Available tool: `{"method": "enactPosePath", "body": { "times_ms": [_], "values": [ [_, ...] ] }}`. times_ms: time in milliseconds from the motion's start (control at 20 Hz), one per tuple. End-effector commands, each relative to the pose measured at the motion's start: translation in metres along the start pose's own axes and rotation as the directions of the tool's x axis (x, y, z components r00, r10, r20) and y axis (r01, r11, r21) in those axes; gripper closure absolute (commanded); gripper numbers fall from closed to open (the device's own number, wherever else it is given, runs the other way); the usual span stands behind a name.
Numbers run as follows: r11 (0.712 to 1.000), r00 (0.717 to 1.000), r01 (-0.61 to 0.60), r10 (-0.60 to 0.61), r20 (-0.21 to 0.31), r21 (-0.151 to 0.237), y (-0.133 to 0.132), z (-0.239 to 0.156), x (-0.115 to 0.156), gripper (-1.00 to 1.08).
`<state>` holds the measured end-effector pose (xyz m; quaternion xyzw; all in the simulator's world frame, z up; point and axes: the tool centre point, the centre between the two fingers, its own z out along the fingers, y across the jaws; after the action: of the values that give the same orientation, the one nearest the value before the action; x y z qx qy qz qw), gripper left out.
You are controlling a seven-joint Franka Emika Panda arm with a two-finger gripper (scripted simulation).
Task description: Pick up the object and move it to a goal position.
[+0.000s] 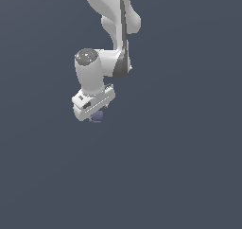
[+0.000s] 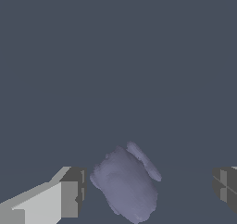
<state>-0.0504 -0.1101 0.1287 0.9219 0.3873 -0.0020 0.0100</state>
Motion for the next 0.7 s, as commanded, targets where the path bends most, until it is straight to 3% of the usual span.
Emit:
{"method": "enactPosePath", "body": {
  "times_ms": [0,300,650],
  "values": [
    [0.998,0.998,0.062,-0.062,0.000,0.002,0.000,0.005,-0.006,-0.92],
    [0.979,0.979,0.205,-0.205,-0.003,0.005,-0.002,0.015,-0.021,-0.92],
    [0.931,0.931,0.365,-0.365,-0.008,0.008,-0.005,0.026,-0.037,-0.92]
  ]
}}
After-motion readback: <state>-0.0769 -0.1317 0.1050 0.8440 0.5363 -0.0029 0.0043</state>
